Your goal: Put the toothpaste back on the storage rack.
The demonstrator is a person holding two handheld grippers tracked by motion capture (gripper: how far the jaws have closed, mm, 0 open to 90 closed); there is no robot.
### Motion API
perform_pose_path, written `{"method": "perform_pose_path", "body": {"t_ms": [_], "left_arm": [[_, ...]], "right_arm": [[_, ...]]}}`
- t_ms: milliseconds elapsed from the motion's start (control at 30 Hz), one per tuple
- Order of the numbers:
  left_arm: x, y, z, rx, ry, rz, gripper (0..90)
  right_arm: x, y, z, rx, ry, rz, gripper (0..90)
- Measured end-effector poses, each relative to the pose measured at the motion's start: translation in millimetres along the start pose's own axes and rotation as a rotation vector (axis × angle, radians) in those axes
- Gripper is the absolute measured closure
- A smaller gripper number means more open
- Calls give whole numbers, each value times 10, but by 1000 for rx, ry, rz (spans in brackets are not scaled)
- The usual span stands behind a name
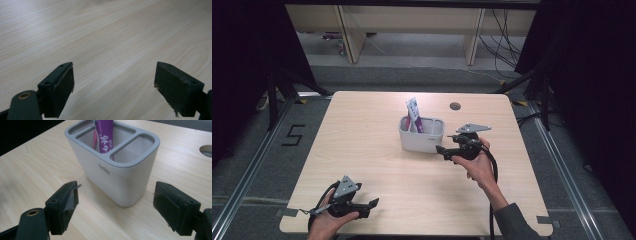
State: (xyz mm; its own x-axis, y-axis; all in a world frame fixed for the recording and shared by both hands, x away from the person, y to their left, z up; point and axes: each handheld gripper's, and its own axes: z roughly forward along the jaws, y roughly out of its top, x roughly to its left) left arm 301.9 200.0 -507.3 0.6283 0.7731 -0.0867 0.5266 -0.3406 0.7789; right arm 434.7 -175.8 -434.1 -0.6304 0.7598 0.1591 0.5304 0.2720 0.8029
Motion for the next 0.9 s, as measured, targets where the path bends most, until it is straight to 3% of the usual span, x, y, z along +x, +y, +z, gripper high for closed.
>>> {"method": "perform_pose_path", "body": {"t_ms": [33,133,200,233,267,300,333,433,667,767,900], "left_arm": [[0,-4,3,0,-2,-2,158],[-1,-12,-12,0,-4,-1,158],[-2,-18,-22,0,1,0,157],[3,-21,-23,0,-3,6,157],[1,-22,-22,0,-2,5,157],[-19,-22,-8,-17,-3,-19,157],[-7,-20,-21,4,-3,5,157],[-8,-18,-11,11,-7,15,157],[-30,-4,-1,5,-13,8,157],[-48,-6,11,-18,-16,2,157],[-46,-2,1,-9,-15,2,157]], "right_arm": [[-24,-4,6,-9,5,-31,217],[-3,-19,-20,12,4,-3,216],[-19,-28,-13,1,7,-27,212],[5,-43,-17,-2,-3,0,212],[-6,-45,-37,11,-3,-23,212],[19,-59,-41,17,3,2,210],[6,-67,-43,20,5,-18,209],[6,-113,-60,22,2,-17,208],[-22,-229,-141,34,-16,-32,210],[-29,-276,-181,9,-34,-23,223],[-32,-327,-241,15,-37,3,223]]}}
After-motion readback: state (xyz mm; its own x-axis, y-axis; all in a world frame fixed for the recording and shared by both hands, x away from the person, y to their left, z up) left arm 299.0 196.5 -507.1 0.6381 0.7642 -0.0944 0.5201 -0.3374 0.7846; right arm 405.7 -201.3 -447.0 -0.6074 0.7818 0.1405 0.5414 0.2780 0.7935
